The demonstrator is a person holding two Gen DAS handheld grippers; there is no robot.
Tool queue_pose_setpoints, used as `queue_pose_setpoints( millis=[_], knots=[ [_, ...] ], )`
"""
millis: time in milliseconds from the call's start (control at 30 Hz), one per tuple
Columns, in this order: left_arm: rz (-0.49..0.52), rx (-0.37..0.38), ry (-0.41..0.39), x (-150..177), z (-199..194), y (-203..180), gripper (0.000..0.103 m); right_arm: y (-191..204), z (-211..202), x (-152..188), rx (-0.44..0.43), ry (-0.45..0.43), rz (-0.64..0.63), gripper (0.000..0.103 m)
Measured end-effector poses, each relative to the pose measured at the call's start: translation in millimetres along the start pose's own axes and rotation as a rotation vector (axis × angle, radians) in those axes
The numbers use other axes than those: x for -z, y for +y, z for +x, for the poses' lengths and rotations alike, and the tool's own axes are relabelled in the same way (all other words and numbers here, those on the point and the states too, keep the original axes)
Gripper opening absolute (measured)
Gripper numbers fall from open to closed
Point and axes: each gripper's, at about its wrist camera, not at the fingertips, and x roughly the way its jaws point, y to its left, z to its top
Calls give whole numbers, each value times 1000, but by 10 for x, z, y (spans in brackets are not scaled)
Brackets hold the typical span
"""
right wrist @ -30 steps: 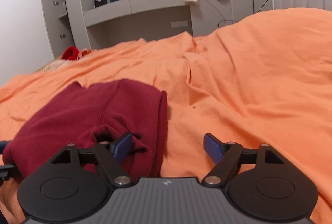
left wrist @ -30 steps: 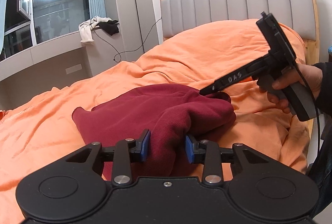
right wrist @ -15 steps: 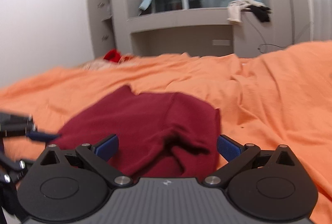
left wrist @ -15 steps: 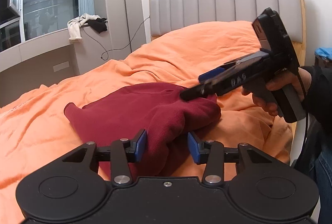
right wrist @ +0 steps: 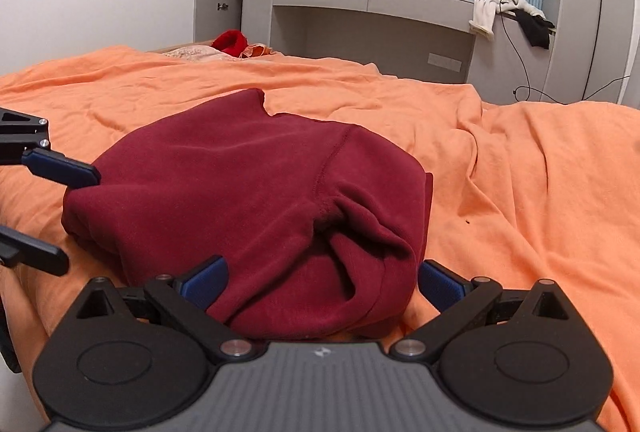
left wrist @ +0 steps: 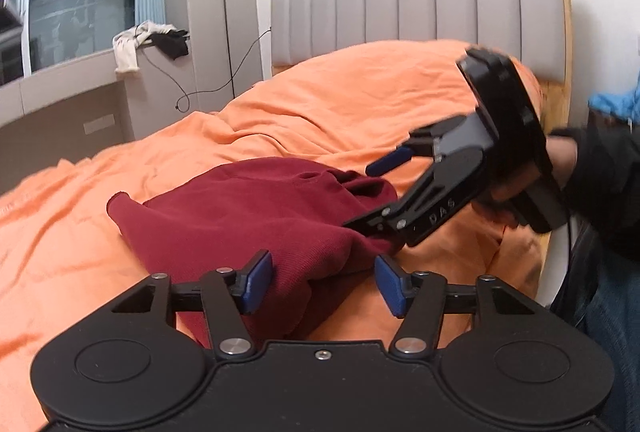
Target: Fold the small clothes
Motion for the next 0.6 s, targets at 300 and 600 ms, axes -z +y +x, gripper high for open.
queue_pose_setpoints(
  millis=[300,600],
  knots=[
    [-83,-8,-36,-28,-72,77,81,-134,-86,-11,-51,-60,119,103],
    [-365,-268,-76,-54,-201,505,102,-11,-200,-79,-3,-206,138,103]
  ],
)
